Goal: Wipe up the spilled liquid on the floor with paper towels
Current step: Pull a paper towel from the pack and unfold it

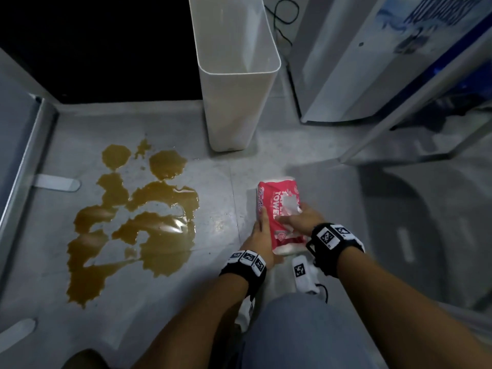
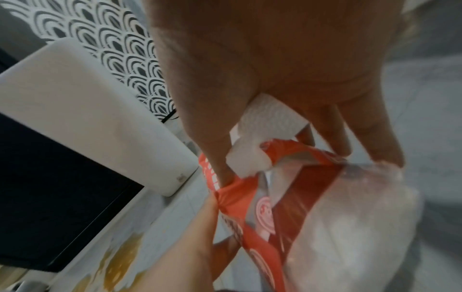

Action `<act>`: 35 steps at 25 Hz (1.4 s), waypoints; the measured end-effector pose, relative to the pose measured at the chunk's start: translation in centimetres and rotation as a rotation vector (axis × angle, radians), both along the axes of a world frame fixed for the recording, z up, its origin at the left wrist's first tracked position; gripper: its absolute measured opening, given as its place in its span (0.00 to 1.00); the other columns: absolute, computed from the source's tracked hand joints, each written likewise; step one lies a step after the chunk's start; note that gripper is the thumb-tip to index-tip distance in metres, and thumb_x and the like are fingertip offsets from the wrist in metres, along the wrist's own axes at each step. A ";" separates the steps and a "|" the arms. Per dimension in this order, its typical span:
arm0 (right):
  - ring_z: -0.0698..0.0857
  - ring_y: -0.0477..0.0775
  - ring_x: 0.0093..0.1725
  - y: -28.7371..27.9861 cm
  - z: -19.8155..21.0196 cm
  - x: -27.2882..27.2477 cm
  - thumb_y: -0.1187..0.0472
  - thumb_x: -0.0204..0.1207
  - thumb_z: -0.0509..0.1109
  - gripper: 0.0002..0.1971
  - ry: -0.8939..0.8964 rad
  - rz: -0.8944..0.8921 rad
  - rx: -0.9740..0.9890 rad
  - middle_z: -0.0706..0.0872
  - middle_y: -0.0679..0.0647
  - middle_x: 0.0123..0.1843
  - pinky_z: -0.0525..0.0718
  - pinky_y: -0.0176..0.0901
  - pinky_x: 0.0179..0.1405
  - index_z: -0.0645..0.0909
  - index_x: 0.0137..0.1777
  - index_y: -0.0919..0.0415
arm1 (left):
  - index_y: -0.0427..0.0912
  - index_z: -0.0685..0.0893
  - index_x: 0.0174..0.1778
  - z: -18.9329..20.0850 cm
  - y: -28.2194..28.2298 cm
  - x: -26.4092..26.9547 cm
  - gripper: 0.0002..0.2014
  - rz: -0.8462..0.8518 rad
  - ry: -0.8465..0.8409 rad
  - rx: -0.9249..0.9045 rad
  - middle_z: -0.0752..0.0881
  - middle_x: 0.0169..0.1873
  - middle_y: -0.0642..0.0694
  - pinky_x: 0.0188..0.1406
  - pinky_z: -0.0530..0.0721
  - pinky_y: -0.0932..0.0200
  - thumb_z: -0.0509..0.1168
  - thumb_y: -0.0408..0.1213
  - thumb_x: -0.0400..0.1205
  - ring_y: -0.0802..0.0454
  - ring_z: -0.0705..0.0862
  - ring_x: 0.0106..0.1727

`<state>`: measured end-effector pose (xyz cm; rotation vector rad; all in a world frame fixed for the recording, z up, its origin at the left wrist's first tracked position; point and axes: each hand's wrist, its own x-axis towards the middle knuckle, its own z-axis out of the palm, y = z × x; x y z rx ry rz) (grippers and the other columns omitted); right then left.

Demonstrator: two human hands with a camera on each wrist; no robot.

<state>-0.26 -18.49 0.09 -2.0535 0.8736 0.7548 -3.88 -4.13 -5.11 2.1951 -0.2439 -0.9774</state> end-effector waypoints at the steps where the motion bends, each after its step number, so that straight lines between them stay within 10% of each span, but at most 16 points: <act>1: 0.91 0.55 0.50 0.1 -0.9 -0.3 0.54 0.68 0.83 0.15 -0.020 -0.023 0.010 0.92 0.49 0.53 0.88 0.55 0.60 0.83 0.51 0.48 | 0.65 0.18 0.76 -0.2 0.0 -0.2 0.67 0.028 -0.004 -0.049 0.67 0.81 0.39 0.59 0.86 0.41 0.77 0.51 0.72 0.39 0.85 0.61; 12: 0.90 0.52 0.49 6.5 -0.7 4.6 0.46 0.59 0.83 0.27 -0.245 0.042 0.022 0.90 0.45 0.51 0.89 0.50 0.56 0.82 0.59 0.46 | 0.66 0.43 0.84 0.6 5.3 3.8 0.54 0.388 -0.120 -0.051 0.87 0.60 0.46 0.56 0.87 0.52 0.75 0.38 0.74 0.43 0.88 0.56; 18: 0.85 0.63 0.60 10.6 0.1 7.6 0.43 0.77 0.71 0.27 -0.274 0.190 -0.142 0.87 0.57 0.62 0.81 0.48 0.57 0.73 0.73 0.52 | 0.65 0.44 0.85 -0.6 10.2 7.3 0.53 0.390 -0.101 0.013 0.84 0.55 0.52 0.48 0.80 0.61 0.70 0.28 0.75 0.53 0.82 0.49; 22: 0.86 0.65 0.55 10.6 0.3 8.1 0.48 0.79 0.70 0.15 -0.414 0.273 -0.308 0.88 0.59 0.53 0.82 0.49 0.48 0.82 0.57 0.58 | 0.68 0.40 0.83 -1.4 10.2 7.5 0.59 0.384 -0.053 -0.004 0.84 0.57 0.49 0.36 0.88 0.59 0.77 0.34 0.71 0.47 0.87 0.48; 24: 0.86 0.67 0.48 11.0 0.7 8.2 0.52 0.81 0.69 0.11 -0.483 0.307 -0.336 0.88 0.62 0.45 0.76 0.45 0.40 0.83 0.46 0.60 | 0.61 0.41 0.85 -1.3 10.0 7.7 0.59 0.352 -0.067 0.025 0.82 0.61 0.46 0.45 0.88 0.55 0.79 0.39 0.71 0.43 0.86 0.55; 35: 0.83 0.67 0.37 11.7 10.5 8.8 0.60 0.82 0.70 0.11 -0.964 0.371 -0.305 0.86 0.63 0.34 0.70 0.46 0.32 0.84 0.40 0.66 | 0.45 0.51 0.85 -1.4 9.3 7.9 0.60 0.291 -0.129 0.145 0.81 0.68 0.42 0.62 0.85 0.44 0.84 0.41 0.63 0.38 0.85 0.61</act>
